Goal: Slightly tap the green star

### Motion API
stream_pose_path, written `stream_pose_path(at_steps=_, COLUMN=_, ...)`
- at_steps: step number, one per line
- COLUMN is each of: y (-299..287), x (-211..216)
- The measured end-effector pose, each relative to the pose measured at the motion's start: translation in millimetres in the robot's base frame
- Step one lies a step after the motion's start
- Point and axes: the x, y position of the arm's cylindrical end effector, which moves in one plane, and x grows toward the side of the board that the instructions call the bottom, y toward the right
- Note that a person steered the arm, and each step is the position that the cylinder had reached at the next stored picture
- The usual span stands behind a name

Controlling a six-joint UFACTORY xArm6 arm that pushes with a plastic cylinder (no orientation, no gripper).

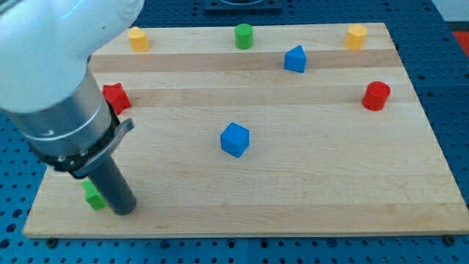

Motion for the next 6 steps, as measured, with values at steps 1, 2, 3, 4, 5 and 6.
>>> stream_pose_path(at_steps=1, y=-5.8, x=11.8)
stream_pose_path(at_steps=2, y=-16.7, x=11.9)
stream_pose_path(at_steps=3, y=-36.4, x=10.2)
stream_pose_path(at_steps=4, y=-53.5, x=7.1)
stream_pose_path(at_steps=5, y=-71.7, x=0.0)
stream_pose_path(at_steps=6, y=-84.1, x=-2.8)
